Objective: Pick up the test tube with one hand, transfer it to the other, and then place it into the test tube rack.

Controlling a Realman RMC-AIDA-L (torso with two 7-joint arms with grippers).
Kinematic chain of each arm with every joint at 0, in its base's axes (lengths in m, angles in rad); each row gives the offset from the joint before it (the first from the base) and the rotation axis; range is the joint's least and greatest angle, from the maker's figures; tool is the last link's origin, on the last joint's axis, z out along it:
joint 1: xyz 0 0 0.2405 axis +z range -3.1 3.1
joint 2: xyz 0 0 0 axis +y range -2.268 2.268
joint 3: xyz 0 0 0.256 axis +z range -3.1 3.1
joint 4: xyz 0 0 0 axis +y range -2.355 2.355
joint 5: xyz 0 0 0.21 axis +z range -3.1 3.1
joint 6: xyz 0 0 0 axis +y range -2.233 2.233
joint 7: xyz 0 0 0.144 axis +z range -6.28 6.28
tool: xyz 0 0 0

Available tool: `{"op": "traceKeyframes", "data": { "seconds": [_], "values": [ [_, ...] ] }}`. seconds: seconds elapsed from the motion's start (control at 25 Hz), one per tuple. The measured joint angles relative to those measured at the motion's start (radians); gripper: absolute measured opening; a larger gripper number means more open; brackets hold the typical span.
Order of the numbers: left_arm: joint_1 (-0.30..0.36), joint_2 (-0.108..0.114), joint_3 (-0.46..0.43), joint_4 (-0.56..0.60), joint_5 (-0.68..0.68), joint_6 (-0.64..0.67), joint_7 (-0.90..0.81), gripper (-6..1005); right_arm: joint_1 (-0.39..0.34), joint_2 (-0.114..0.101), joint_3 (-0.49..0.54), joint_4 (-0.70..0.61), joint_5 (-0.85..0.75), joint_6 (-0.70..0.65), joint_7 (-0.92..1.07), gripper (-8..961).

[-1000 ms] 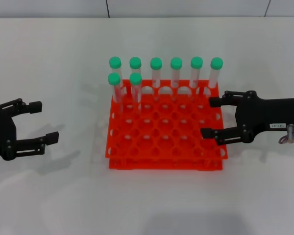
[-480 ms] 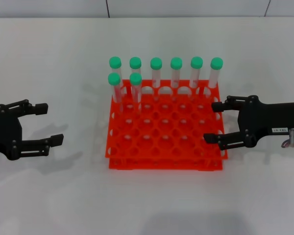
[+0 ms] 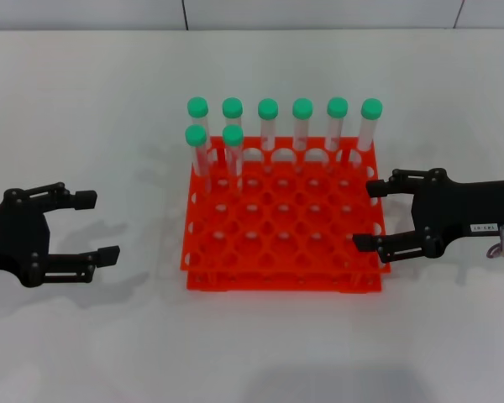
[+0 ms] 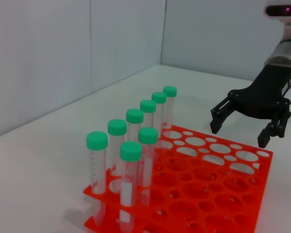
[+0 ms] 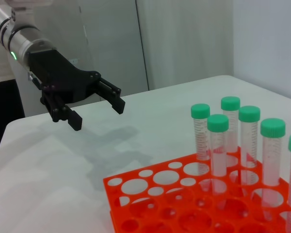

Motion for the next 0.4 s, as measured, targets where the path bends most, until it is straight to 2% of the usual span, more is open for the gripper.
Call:
{"op": "traceKeyframes", "data": {
  "seconds": [0.4],
  "values": [
    [-0.005,-0.001,-0.002,-0.001,0.016,-0.007,-0.008,872,0.0,-0.003,0.001,0.0,0.0,-0.001,0.0,869]
  ]
}}
